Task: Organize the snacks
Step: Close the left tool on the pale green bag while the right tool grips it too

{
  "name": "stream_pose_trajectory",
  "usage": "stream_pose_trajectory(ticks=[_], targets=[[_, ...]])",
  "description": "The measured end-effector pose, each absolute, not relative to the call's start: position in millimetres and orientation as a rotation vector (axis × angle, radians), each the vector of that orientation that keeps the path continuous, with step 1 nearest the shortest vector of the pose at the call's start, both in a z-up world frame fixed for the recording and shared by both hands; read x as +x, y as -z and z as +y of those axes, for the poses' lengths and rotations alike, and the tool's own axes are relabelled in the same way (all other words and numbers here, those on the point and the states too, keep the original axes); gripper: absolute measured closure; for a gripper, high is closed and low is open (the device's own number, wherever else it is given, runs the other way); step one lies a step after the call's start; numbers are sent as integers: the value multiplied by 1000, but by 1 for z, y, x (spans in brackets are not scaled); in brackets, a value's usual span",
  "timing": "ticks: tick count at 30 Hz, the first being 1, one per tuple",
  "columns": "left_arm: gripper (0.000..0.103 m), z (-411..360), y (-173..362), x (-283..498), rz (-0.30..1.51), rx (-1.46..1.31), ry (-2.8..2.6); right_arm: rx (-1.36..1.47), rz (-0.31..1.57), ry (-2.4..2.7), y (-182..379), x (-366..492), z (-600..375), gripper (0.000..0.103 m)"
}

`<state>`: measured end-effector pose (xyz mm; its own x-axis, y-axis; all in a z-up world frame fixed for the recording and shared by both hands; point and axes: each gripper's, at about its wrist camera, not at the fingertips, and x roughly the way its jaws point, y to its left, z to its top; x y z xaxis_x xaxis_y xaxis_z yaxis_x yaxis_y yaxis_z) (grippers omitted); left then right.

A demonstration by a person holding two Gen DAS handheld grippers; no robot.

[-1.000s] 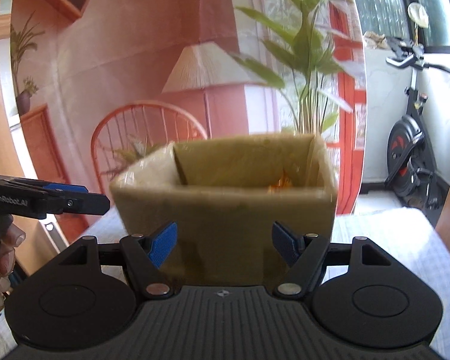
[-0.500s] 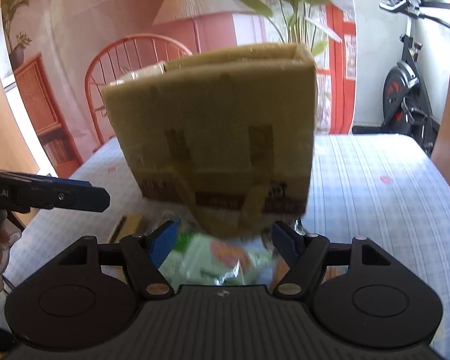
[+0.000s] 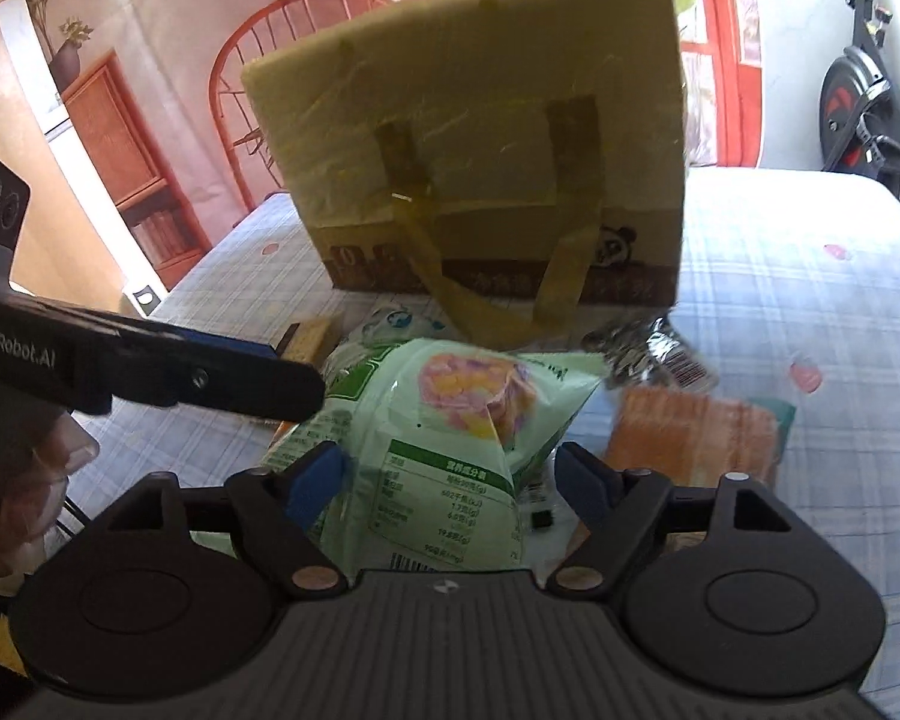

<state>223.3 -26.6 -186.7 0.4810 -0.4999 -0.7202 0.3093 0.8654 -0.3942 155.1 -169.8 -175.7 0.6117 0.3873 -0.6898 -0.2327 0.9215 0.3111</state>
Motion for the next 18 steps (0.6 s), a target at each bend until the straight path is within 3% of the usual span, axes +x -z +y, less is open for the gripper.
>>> stream_pose_trajectory(ticks=[11,16,18], targets=[[19,-23,209,232,1020,-300,488,259,865,-409,191,162,-165,23],[33,-24,213,231,1011,-315,509,281,868,-418,193,164,-164,24],[41,-21,210,230,994,-331,532,300,867,-428,192,165,-163,30]])
